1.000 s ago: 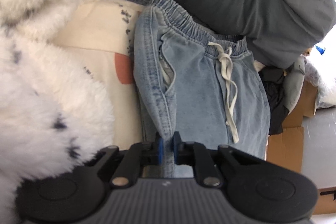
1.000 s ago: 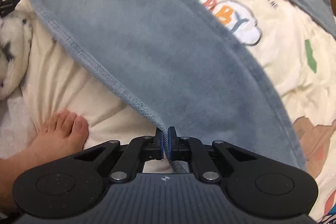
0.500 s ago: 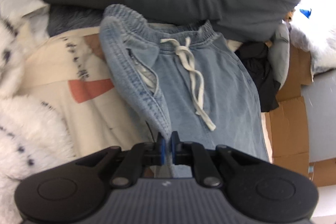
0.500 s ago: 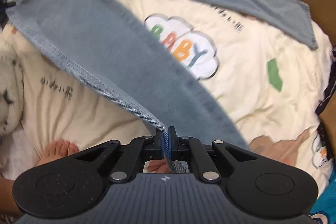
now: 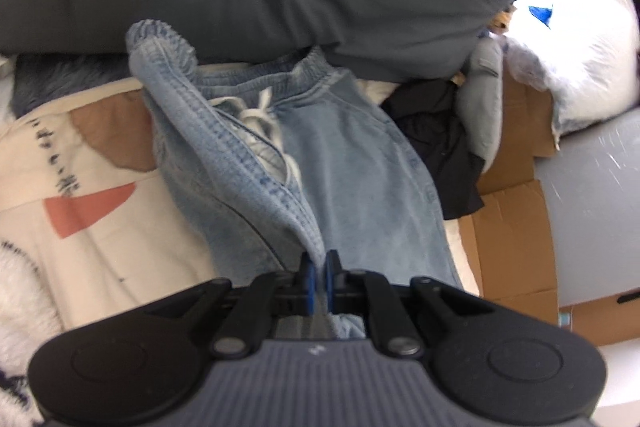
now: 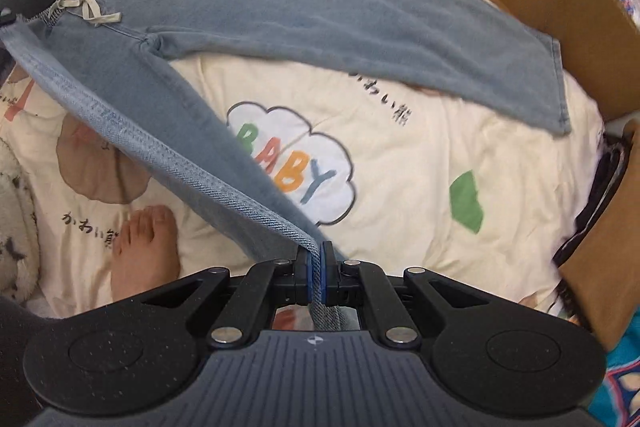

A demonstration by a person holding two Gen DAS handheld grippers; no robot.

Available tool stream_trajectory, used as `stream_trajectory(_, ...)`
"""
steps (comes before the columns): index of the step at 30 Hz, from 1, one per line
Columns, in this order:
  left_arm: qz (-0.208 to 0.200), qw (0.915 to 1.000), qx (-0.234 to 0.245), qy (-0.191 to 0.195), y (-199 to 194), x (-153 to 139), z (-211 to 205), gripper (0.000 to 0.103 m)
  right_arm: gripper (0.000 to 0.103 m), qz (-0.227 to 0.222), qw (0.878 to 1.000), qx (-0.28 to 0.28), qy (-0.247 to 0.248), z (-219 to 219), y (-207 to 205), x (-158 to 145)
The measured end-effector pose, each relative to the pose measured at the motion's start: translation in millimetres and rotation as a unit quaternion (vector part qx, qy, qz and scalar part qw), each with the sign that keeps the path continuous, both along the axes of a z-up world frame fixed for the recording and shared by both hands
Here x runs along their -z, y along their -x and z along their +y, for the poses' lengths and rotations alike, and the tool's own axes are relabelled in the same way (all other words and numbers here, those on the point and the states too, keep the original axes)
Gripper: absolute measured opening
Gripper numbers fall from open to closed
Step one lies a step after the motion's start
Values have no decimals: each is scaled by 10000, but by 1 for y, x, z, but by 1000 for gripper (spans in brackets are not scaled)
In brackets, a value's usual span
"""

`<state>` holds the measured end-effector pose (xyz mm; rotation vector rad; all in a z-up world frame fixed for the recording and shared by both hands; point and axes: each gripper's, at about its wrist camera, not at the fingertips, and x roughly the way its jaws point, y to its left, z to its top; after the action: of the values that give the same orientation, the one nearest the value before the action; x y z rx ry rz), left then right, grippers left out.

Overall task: Fold clothes
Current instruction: 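Pinch the jeans waistband edge with the left gripper while the right gripper holds the hem, then lift the held hem and carry it over the jeans toward the waistband with the right gripper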

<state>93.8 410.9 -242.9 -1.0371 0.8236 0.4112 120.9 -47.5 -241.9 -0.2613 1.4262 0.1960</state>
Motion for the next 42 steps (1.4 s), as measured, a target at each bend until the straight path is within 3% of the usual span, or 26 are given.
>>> stream_trajectory(10,282,9996,63,20,-39,-10,2,5,1,574,9936,-658,711,22,-48,-16)
stream_trajectory(15,302,9995,73,48,-44,-11,1,5,1,619,9931,-673,732,18,-60,-18)
stream_trajectory(31,217,9997,141,-32,-71,-34,2,5,1,-74,9973,-612,398,-4,-105,-55)
stream_trajectory(37,153,9999,12,63,-90,-29,0,5,1,-339,9956,-809,341,-12,-133,-50)
stream_trajectory(42,64,9997,192,-136,-112,-27,-6,5,1,-513,9947,-858,250,-22,-159,-40)
